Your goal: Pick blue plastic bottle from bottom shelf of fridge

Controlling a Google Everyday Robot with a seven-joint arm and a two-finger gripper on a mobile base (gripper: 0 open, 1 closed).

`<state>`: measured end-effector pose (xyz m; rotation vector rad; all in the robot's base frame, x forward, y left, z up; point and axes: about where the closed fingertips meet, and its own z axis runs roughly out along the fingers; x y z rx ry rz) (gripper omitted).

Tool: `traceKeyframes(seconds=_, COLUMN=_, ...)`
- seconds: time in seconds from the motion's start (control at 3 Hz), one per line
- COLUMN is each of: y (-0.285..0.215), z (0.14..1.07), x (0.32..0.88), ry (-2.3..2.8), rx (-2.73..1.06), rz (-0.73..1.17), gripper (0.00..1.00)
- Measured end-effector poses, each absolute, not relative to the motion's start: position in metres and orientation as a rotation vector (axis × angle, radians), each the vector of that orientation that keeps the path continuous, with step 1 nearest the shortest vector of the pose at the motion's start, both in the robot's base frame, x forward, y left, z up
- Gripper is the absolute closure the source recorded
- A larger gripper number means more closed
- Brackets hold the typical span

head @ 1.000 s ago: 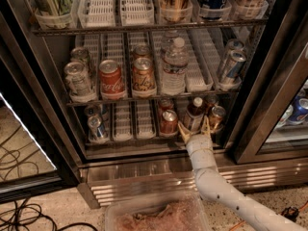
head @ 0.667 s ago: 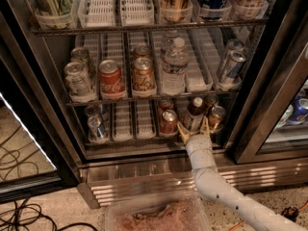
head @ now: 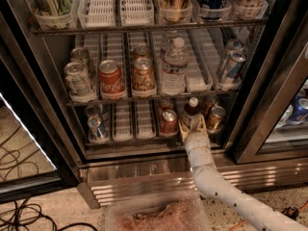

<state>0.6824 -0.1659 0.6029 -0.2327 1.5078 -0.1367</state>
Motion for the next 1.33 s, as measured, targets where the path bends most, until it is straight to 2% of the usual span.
traceKeyframes(seconds=0.67, y=-0.164, z=0.598, x=0.681, ry=1.516, rx=-0.247, rz=-0.125, gripper=0.97)
traceKeyframes(seconds=1.33, y=-0.159, z=0.657, x=0.659, ry=1.379, rx=-0.249, rz=-0.056, gripper=1.0)
